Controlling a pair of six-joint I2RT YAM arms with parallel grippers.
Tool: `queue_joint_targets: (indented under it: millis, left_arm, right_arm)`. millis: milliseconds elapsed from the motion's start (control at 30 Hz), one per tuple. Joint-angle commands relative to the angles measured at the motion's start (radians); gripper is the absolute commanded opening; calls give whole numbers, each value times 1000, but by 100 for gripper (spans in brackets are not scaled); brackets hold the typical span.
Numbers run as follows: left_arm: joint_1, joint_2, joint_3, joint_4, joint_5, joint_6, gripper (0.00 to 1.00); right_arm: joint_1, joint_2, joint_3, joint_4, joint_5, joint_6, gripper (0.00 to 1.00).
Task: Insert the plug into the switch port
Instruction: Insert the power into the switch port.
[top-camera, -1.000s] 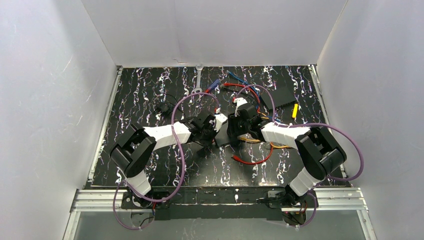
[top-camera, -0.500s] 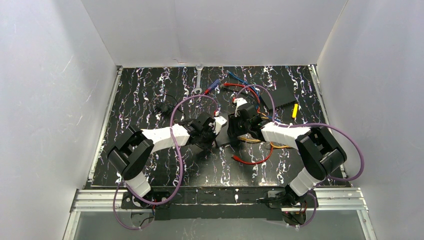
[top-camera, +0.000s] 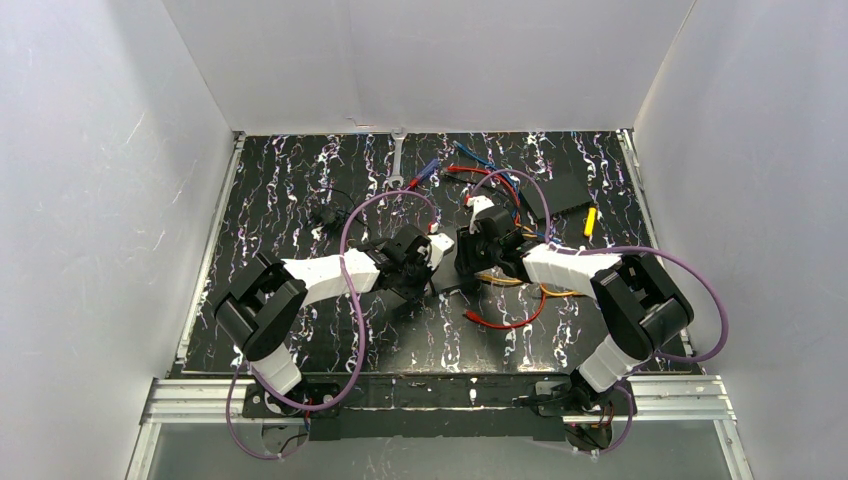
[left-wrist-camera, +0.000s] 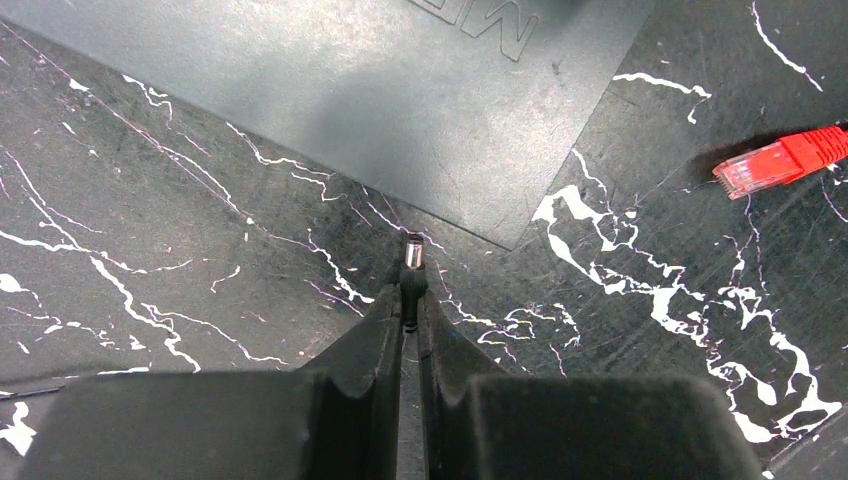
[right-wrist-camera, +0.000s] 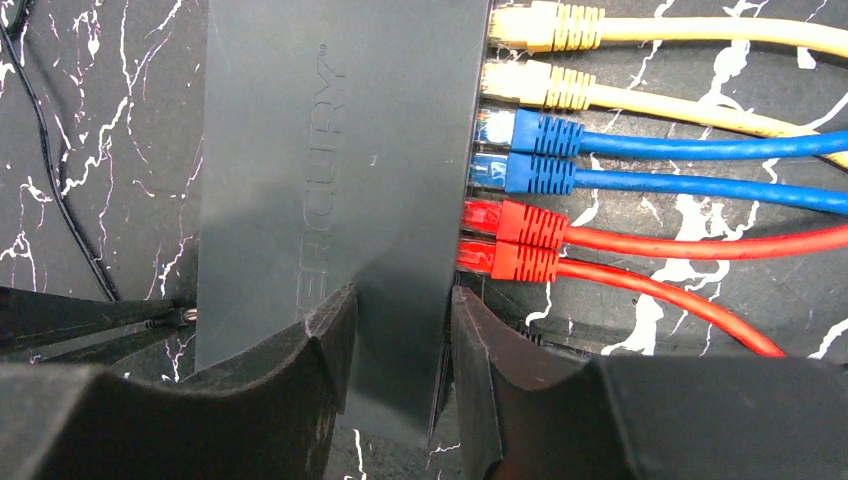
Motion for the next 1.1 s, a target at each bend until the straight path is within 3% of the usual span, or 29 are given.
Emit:
queue_joint_targets:
  millis: [0,733,1067]
  left_arm:
    - [-10,-37,-14,-50,7,-7,0]
    - [-11,-88,18,-27,-33,5,0]
    - [-9,-38,52,-32,-23,15,0]
  right_arm:
    - [2,16,17,-25,-35,-18,46]
    - [2,46,29,-30,-66,-30,45]
    - [2,53,31,-31,-69,-30,45]
